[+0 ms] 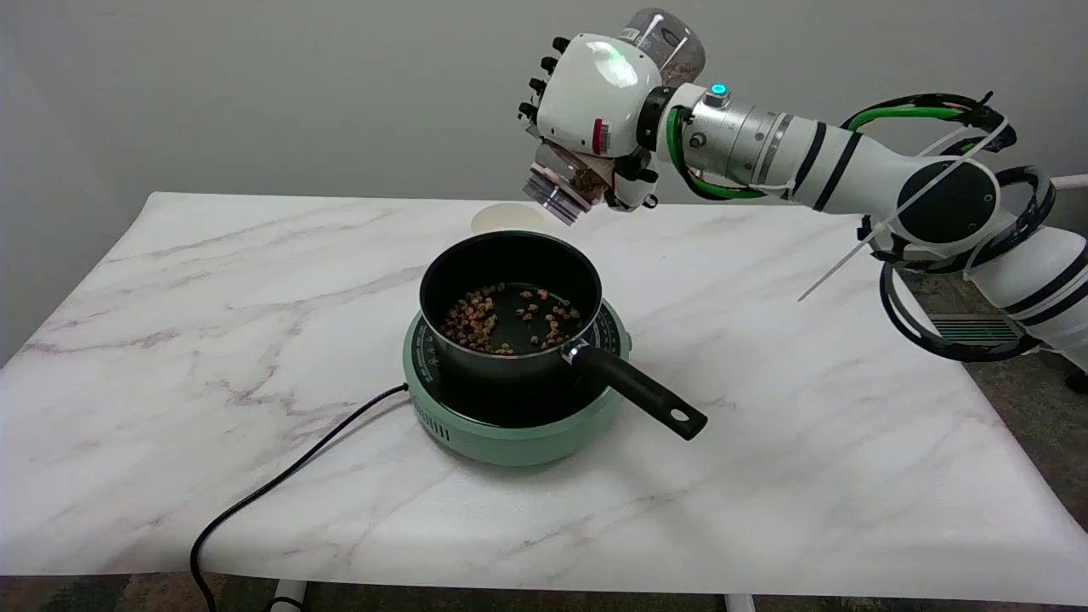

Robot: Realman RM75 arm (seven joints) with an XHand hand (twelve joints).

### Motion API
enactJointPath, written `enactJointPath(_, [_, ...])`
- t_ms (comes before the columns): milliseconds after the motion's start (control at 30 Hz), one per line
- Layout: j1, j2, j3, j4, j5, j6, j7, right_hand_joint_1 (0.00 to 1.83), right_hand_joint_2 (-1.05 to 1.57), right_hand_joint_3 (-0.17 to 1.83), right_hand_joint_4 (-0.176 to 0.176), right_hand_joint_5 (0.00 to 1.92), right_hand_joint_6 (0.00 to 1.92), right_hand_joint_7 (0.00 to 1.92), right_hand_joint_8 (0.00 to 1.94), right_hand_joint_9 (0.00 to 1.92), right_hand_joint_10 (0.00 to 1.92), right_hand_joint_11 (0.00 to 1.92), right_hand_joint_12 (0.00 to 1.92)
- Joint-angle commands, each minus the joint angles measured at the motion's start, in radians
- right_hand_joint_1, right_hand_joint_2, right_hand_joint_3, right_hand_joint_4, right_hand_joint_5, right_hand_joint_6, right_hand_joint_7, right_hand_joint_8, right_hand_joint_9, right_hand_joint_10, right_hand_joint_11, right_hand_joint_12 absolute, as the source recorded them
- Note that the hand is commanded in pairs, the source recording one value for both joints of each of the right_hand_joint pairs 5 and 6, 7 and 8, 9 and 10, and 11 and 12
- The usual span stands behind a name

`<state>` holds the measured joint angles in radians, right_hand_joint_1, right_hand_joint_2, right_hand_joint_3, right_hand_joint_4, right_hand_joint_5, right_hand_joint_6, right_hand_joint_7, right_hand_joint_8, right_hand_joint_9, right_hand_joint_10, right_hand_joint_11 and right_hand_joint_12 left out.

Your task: Place the bottle onto the table.

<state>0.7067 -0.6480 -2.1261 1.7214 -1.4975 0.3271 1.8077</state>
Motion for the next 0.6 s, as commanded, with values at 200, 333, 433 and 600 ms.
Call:
enactJointPath(200, [-0.028, 0.000, -0.006, 0.000, 0.052, 0.000, 0.001, 1.26, 1.38, 0.66, 0.000, 1.92, 1.92, 1.92, 1.92, 1.41, 1.41, 1.23, 1.23])
enactJointPath(333, [-0.028, 0.000, -0.025, -0.002, 0.042, -0.005, 0.003, 1.27, 1.38, 0.67, 0.000, 1.92, 1.92, 1.92, 1.92, 1.41, 1.41, 1.23, 1.23])
enactJointPath(433, [-0.027, 0.003, -0.022, -0.005, 0.052, -0.007, 0.004, 1.27, 1.38, 0.67, 0.000, 1.92, 1.92, 1.92, 1.92, 1.41, 1.41, 1.23, 1.23])
enactJointPath(600, [-0.031, 0.004, -0.016, -0.014, 0.080, -0.013, 0.009, 1.27, 1.37, 0.67, 0.000, 1.92, 1.92, 1.92, 1.92, 1.41, 1.41, 1.23, 1.23])
